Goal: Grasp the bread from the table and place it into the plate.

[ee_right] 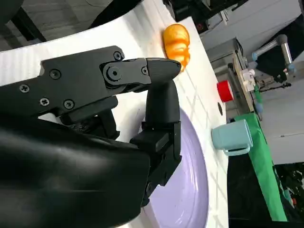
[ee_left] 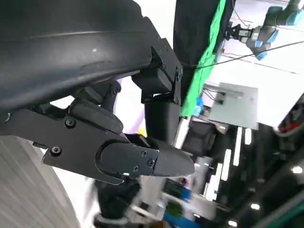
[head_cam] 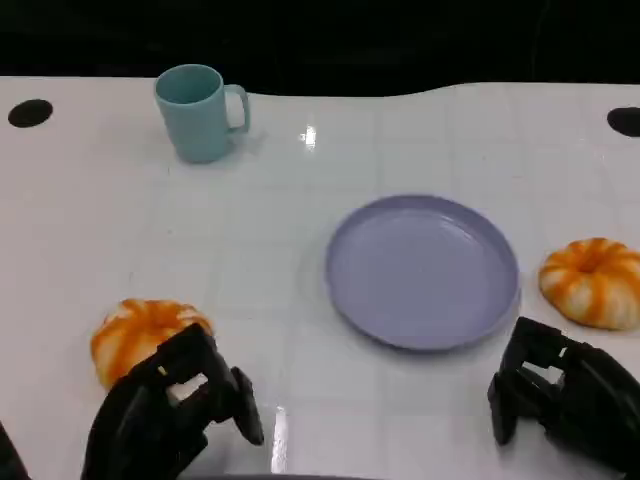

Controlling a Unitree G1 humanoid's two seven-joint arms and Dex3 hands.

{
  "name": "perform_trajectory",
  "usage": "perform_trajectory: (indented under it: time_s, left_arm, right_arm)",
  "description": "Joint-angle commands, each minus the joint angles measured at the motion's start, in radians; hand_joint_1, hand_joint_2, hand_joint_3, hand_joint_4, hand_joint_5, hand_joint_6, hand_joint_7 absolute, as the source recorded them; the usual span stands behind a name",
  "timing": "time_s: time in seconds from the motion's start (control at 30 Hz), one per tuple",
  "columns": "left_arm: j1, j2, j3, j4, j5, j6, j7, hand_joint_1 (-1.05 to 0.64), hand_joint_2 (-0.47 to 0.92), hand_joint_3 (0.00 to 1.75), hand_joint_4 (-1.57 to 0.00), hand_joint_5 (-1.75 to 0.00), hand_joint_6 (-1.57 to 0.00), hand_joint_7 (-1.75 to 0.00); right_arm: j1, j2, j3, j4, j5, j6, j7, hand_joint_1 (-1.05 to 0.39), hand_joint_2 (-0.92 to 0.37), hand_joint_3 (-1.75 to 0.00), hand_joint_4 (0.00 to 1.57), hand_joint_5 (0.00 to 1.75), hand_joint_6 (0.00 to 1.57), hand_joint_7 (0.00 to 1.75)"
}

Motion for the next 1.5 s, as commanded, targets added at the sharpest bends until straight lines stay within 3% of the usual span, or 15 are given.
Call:
perform_trajectory:
  time_s: [0.03,0.27,0.37,0.47,0.67,0.8,0.87,1.03,1.3,1.5]
  left_arm:
    - [-0.002,0.079,-0.022,-0.024,0.178,-0.139,0.082,-0.79,0.92,0.37,-0.47,-1.37,-0.49,-0.79]
    - [0.014,0.197,-0.059,-0.114,0.509,-0.275,0.277,-0.68,0.92,0.32,-0.34,-1.02,-0.45,-0.34]
    - [0.020,0.222,-0.076,-0.134,0.577,-0.296,0.339,-0.66,0.92,0.30,-0.28,-0.98,-0.44,-0.29]
    - [0.024,0.279,-0.075,-0.183,0.799,-0.361,0.479,-0.65,0.92,0.30,-0.22,-0.95,-0.42,-0.25]
    - [0.055,0.353,-0.084,-0.362,1.095,-0.259,0.603,-0.63,0.92,0.25,-0.14,-0.80,-0.43,-0.14]
    - [0.072,0.398,-0.112,-0.522,1.346,-0.077,0.551,-0.61,0.92,0.18,-0.02,-0.60,-0.36,-0.07]
    - [0.069,0.411,-0.136,-0.562,1.422,-0.005,0.518,-0.57,0.92,0.09,-0.02,-0.44,-0.33,-0.03]
    - [0.045,0.441,-0.190,-0.587,1.502,0.113,0.445,-0.52,0.86,0.00,-0.01,-0.24,-0.25,0.00]
    - [-0.025,0.478,-0.271,-0.534,1.564,0.218,0.398,-0.42,0.80,0.00,0.00,-0.11,-0.18,0.00]
    - [-0.139,0.483,-0.331,-0.343,1.550,0.257,0.426,-0.37,0.81,0.00,-0.01,-0.08,-0.16,0.00]
  right_arm:
    - [0.003,-0.009,-0.007,0.005,0.000,0.003,-0.001,-0.61,-0.92,-0.23,0.75,1.75,0.61,1.62]
    - [0.000,-0.006,-0.009,0.009,0.004,0.005,-0.001,-0.61,-0.92,-0.23,0.74,1.75,0.61,1.62]
    - [-0.001,-0.005,-0.011,0.008,0.009,0.022,-0.002,-0.60,-0.92,-0.20,0.75,1.75,0.62,1.61]
    - [0.003,-0.007,-0.007,0.001,0.000,0.012,-0.008,-0.59,-0.92,-0.22,0.74,1.75,0.61,1.61]
    - [0.007,-0.012,-0.002,-0.011,-0.008,0.020,-0.017,-0.59,-0.92,-0.22,0.71,1.74,0.60,1.59]
    - [0.010,-0.014,0.000,-0.018,-0.008,0.020,-0.014,-0.59,-0.92,-0.23,0.71,1.74,0.60,1.58]
    - [0.012,-0.015,0.004,-0.023,-0.013,0.016,-0.017,-0.59,-0.92,-0.24,0.71,1.75,0.60,1.60]
    - [0.019,-0.014,0.007,-0.047,-0.012,0.044,-0.029,-0.59,-0.92,-0.23,0.72,1.75,0.60,1.60]
    - [0.036,-0.012,0.018,-0.081,-0.019,0.045,-0.052,-0.59,-0.92,-0.25,0.72,1.75,0.60,1.61]
    - [0.035,-0.013,0.018,-0.081,-0.023,0.043,-0.054,-0.58,-0.92,-0.26,0.72,1.75,0.59,1.63]
